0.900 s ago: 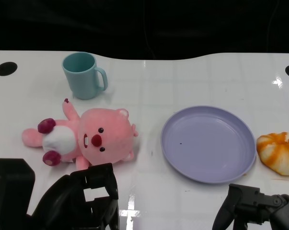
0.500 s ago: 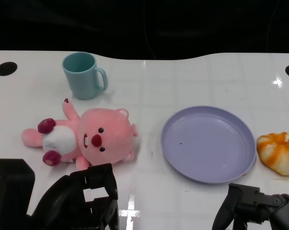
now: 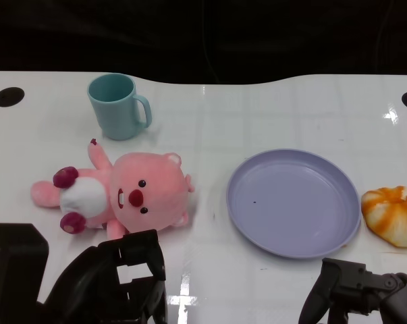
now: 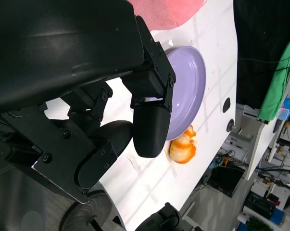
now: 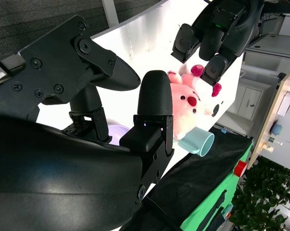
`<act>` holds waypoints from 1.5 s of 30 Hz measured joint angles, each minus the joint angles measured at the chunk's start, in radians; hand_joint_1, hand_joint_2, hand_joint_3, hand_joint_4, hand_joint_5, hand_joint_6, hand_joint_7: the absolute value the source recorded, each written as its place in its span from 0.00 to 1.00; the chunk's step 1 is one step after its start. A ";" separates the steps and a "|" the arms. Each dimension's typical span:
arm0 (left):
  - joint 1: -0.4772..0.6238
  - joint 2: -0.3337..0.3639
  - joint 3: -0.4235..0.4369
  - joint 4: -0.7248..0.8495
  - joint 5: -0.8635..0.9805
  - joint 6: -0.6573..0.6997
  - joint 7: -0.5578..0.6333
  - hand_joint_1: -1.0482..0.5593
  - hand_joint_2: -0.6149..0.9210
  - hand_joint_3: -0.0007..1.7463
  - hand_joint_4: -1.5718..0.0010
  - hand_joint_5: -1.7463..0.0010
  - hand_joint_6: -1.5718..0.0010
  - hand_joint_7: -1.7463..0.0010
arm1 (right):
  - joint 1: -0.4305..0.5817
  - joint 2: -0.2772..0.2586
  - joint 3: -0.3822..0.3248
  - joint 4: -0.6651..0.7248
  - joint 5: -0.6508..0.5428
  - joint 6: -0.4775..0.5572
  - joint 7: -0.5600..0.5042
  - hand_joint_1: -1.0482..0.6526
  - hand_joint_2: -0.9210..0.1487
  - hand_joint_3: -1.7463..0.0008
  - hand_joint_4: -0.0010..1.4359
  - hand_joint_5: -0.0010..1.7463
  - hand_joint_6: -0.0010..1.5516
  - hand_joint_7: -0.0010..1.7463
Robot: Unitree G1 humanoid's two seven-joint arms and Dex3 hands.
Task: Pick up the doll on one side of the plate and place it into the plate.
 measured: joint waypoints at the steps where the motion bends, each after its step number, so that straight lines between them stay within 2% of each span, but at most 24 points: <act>1: 0.000 0.000 0.001 0.000 0.000 0.000 0.000 0.53 0.64 0.80 0.46 0.00 0.49 0.09 | 0.000 0.000 0.000 0.000 0.000 0.000 0.000 0.58 0.39 0.34 0.47 0.95 0.39 0.77; 5: 0.000 -0.003 0.007 0.000 0.000 0.000 0.000 0.54 0.67 0.74 0.47 0.05 0.48 0.19 | 0.000 0.000 0.000 0.000 0.000 0.000 0.000 0.58 0.39 0.34 0.47 0.95 0.39 0.77; 9: 0.000 -0.011 0.019 -0.005 0.000 0.000 0.007 0.55 0.67 0.77 0.53 0.08 0.52 0.36 | 0.000 0.000 0.001 0.000 0.000 0.000 0.000 0.58 0.39 0.34 0.47 0.95 0.39 0.77; 12: -0.007 -0.017 0.036 -0.014 -0.002 0.000 0.020 0.53 0.68 0.72 0.56 0.13 0.53 0.45 | 0.001 0.000 0.002 0.000 0.000 0.000 0.000 0.58 0.39 0.34 0.46 0.95 0.39 0.77; 16: -0.013 -0.010 0.042 -0.045 0.023 -0.018 0.021 0.48 0.79 0.51 0.62 0.27 0.59 0.57 | 0.001 0.001 0.004 0.000 0.000 0.000 0.000 0.57 0.39 0.34 0.47 0.96 0.39 0.77; 22: -0.028 0.027 0.042 -0.091 0.120 -0.098 0.021 0.44 0.95 0.21 0.75 0.36 0.63 0.76 | 0.000 0.001 0.007 0.001 0.000 -0.001 0.000 0.58 0.38 0.34 0.46 0.95 0.39 0.77; 25: -0.046 0.052 0.043 -0.107 0.162 -0.133 0.021 0.41 0.99 0.12 0.79 0.40 0.66 0.81 | -0.003 0.001 0.007 0.003 -0.001 -0.005 0.000 0.57 0.39 0.35 0.47 0.95 0.39 0.77; 31: -0.060 0.084 0.038 -0.116 0.216 -0.167 0.021 0.33 1.00 0.07 0.85 0.46 0.70 0.86 | -0.006 0.002 0.010 0.008 -0.003 -0.010 0.000 0.58 0.38 0.35 0.47 0.95 0.39 0.77; 40: -0.130 0.151 0.011 -0.085 0.444 -0.305 0.022 0.30 1.00 0.03 0.93 0.55 0.75 0.93 | -0.010 0.002 0.010 0.011 -0.002 -0.010 0.000 0.58 0.38 0.35 0.46 0.95 0.39 0.77; 45: -0.172 0.206 -0.019 -0.034 0.638 -0.397 0.057 0.28 1.00 0.03 0.97 0.57 0.78 0.96 | -0.011 0.002 0.010 0.012 -0.003 -0.010 -0.001 0.58 0.38 0.35 0.47 0.95 0.39 0.77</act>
